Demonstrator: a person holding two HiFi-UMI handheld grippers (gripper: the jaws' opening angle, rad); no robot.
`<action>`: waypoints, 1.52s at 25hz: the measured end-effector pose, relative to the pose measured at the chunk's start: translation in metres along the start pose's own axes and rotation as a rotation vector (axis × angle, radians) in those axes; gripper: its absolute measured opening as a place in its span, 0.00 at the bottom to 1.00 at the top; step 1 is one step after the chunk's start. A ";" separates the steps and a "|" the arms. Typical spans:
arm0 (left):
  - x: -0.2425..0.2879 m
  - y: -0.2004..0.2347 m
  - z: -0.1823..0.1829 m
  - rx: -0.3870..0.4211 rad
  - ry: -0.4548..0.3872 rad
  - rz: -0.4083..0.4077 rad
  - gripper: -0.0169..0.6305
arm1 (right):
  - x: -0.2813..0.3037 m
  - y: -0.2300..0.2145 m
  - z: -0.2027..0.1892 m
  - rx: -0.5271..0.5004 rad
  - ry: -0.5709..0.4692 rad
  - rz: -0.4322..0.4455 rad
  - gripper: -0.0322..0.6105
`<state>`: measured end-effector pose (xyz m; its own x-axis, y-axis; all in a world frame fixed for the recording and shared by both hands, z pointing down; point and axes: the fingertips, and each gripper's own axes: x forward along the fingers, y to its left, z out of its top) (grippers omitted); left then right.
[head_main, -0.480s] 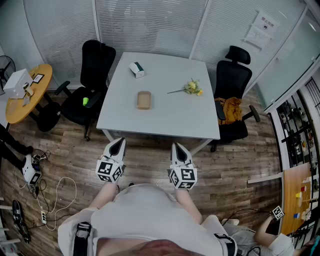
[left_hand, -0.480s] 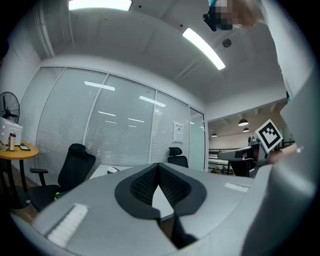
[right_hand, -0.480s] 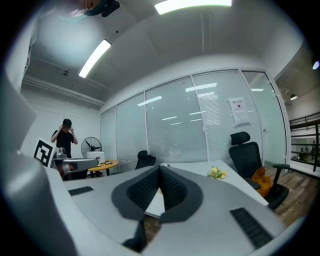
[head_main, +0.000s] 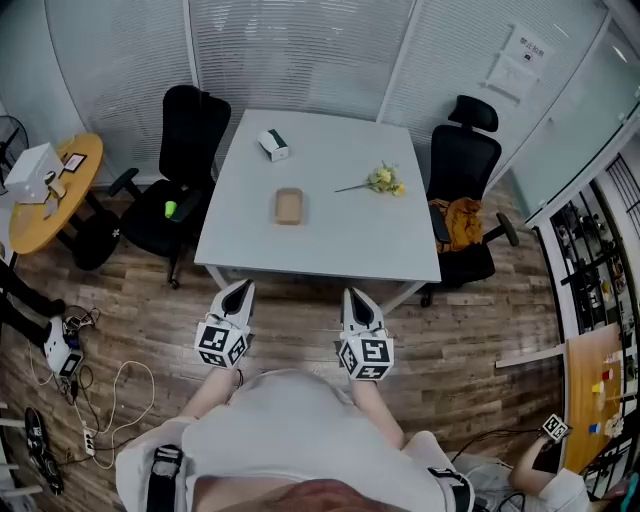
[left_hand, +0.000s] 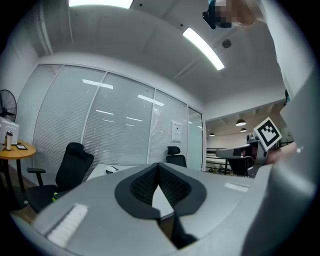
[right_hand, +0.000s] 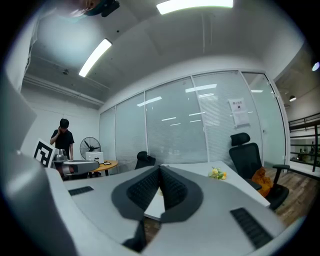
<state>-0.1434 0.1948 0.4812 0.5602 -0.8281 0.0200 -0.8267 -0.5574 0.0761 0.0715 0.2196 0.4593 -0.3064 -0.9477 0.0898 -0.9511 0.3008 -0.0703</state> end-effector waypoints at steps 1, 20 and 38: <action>0.000 0.002 0.000 0.001 -0.001 -0.004 0.04 | 0.001 0.001 0.001 0.001 -0.008 -0.004 0.06; 0.009 0.068 -0.016 -0.035 0.026 -0.060 0.04 | 0.050 0.042 -0.013 -0.009 0.011 -0.066 0.06; 0.197 0.118 -0.011 0.009 0.044 0.041 0.04 | 0.229 -0.067 -0.014 0.043 0.040 0.092 0.06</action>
<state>-0.1296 -0.0334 0.5056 0.5277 -0.8468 0.0664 -0.8492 -0.5240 0.0654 0.0646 -0.0164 0.4982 -0.3941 -0.9111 0.1205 -0.9167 0.3803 -0.1226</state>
